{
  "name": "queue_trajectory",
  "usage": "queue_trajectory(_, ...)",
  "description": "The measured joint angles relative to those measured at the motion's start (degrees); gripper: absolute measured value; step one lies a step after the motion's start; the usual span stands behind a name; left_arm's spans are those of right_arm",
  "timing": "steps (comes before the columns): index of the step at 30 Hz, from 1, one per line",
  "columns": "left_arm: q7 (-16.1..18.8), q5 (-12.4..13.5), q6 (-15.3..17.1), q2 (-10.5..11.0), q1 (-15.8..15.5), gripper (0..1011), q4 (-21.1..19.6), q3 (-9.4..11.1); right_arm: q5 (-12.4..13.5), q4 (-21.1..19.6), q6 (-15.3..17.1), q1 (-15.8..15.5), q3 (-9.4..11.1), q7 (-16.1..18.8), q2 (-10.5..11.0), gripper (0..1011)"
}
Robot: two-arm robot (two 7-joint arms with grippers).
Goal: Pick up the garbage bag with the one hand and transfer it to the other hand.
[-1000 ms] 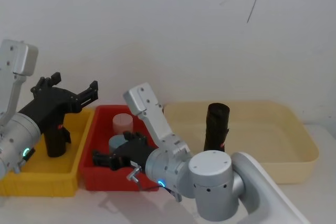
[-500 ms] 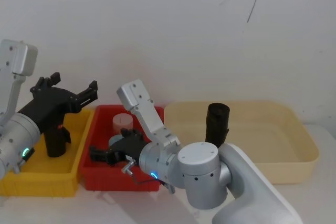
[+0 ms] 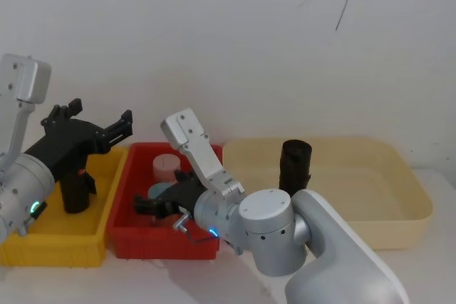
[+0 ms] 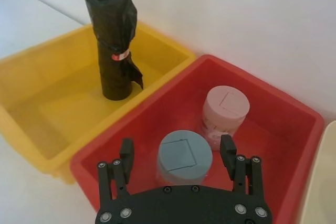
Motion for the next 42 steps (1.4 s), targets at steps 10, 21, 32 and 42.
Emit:
queue_trajectory(10, 0.0, 0.0, 0.0, 0.0, 0.0, 1000, 0.0, 0.0, -1.2, 3.8, -1.3, 1.4, -0.1, -0.1, -0.2, 1001)
queue_trajectory(21, 0.0, 0.0, 0.0, 0.0, 0.0, 1000, 0.0, 0.0, -1.7, 8.1, -2.0, 2.9, 0.6, 0.0, -0.6, 1001)
queue_trajectory(32, 0.0, 0.0, 0.0, 0.0, 0.0, 1000, 0.0, 0.0, -1.0, 10.1, -2.3, 3.3, 2.4, 0.5, -1.4, 754)
queue_trajectory(42, 0.0, 0.0, 0.0, 0.0, 0.0, 1000, 0.0, 0.0, 1.0, 7.6, -0.6, 2.0, 4.7, 1.2, -2.0, 663)
